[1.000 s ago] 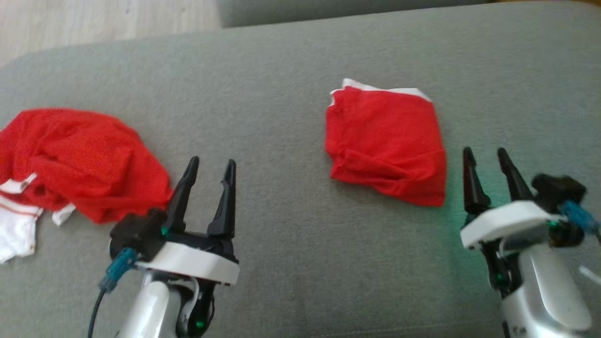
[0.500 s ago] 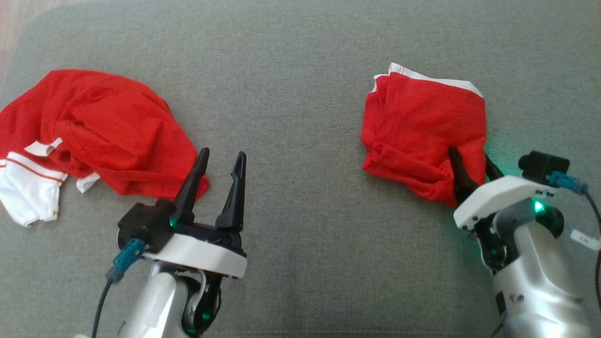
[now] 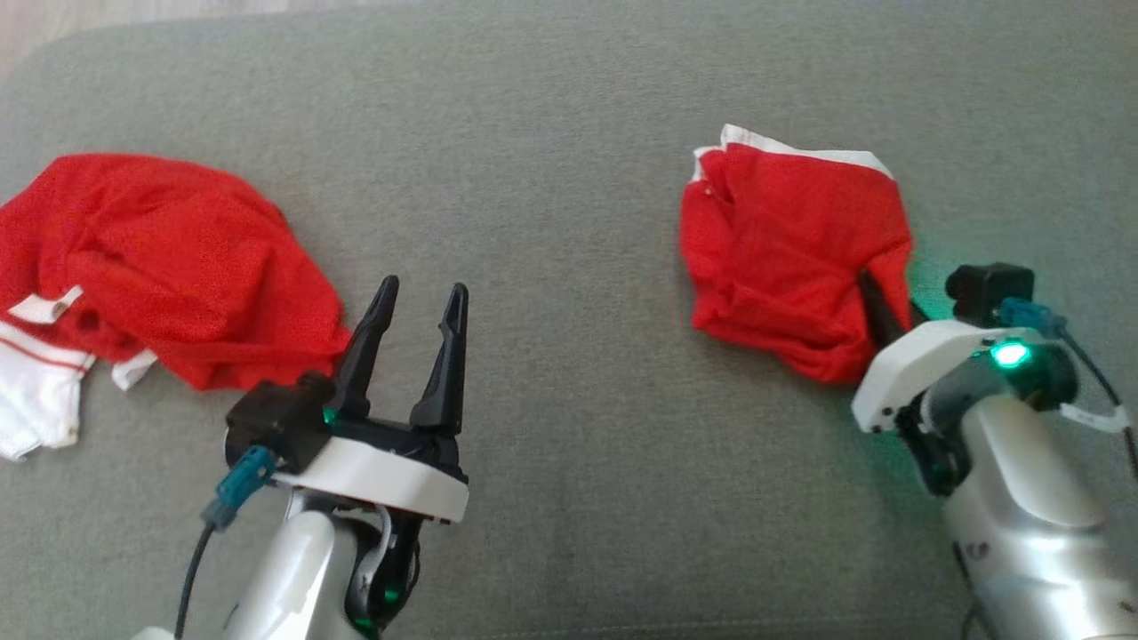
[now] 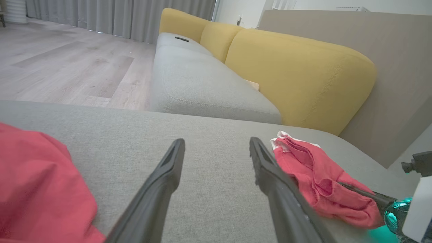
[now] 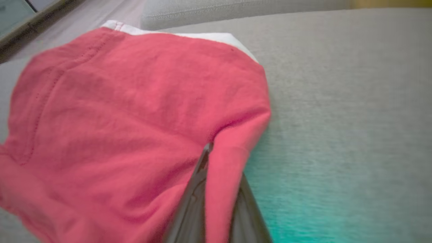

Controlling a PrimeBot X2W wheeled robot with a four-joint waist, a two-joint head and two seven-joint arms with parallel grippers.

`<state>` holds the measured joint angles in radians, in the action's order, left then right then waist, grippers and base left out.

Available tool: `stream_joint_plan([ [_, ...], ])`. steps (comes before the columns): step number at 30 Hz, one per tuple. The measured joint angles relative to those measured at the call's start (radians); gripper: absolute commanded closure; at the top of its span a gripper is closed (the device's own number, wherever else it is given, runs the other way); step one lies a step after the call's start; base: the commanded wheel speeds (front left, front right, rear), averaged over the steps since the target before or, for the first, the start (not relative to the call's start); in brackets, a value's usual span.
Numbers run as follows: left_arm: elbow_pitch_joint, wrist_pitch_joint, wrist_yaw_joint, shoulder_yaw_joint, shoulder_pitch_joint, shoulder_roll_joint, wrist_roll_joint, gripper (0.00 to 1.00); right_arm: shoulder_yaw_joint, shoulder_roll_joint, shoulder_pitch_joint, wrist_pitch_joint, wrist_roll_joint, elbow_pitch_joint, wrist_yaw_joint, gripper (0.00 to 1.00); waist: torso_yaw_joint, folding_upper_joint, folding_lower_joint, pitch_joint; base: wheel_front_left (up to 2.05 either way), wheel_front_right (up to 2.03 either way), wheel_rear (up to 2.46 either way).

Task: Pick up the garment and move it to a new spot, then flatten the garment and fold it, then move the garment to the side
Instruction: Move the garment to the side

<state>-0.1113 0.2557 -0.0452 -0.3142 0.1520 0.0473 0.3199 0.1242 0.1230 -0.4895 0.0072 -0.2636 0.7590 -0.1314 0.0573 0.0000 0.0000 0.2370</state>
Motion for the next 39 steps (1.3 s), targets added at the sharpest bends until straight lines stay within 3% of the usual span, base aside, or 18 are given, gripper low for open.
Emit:
stream_joint_plan([
  [8, 0.002, 0.000, 0.000, -0.011, 0.002, 0.000, 0.000, 0.00, 0.130, 0.173, -0.019, 0.042, 0.057, -0.036, 0.000, 1.00, -0.039, 0.0000, 0.0000, 0.001, 0.00, 0.00, 0.00],
  [13, 0.011, 0.000, 0.000, -0.021, 0.036, 0.000, 0.004, 0.00, 0.239, 0.365, -0.043, 0.100, 0.049, -0.087, 0.000, 1.00, -0.040, 0.0000, 0.0000, 0.034, 0.00, 0.00, 0.00],
  [14, 0.015, 0.000, 0.000, -0.024, 0.052, 0.000, 0.010, 0.00, 0.280, 0.448, -0.061, 0.113, 0.049, -0.103, 0.000, 1.00, -0.037, 0.0000, 0.0000, 0.052, 0.00, 0.00, 0.00],
  [16, 0.016, 0.000, 0.000, -0.027, 0.063, 0.000, 0.011, 0.00, 0.309, 0.525, -0.077, 0.117, 0.045, -0.105, 0.000, 1.00, -0.033, 0.0000, 0.0000, 0.071, 0.00, 0.00, 0.00],
  [21, 0.017, 0.000, 0.000, -0.030, 0.072, -0.001, 0.017, 0.00, 0.360, 0.673, -0.114, 0.136, 0.057, -0.088, 0.000, 1.00, -0.013, 0.0000, 0.0000, 0.117, 0.00, 0.00, 0.00],
  [28, 0.021, 0.000, 0.000, -0.033, 0.124, -0.003, 0.019, 0.00, 0.306, 0.740, -0.177, 0.153, 0.064, -0.001, 0.000, 1.00, 0.019, 0.0000, 0.0001, 0.173, 0.00, 0.00, 0.00],
  [38, 0.022, 0.000, 0.000, -0.032, 0.125, -0.004, 0.018, 0.00, 0.201, 0.732, -0.225, 0.150, 0.133, 0.086, 0.000, 1.00, 0.028, 0.0000, 0.0001, 0.196, 0.00, 0.00, 0.00],
  [39, 0.022, 0.000, 0.000, -0.032, 0.125, -0.004, 0.018, 0.00, 0.184, 0.725, -0.229, 0.150, 0.134, 0.094, 0.000, 0.00, 0.026, 0.0000, 0.0001, 0.194, 0.00, 0.00, 0.00],
])
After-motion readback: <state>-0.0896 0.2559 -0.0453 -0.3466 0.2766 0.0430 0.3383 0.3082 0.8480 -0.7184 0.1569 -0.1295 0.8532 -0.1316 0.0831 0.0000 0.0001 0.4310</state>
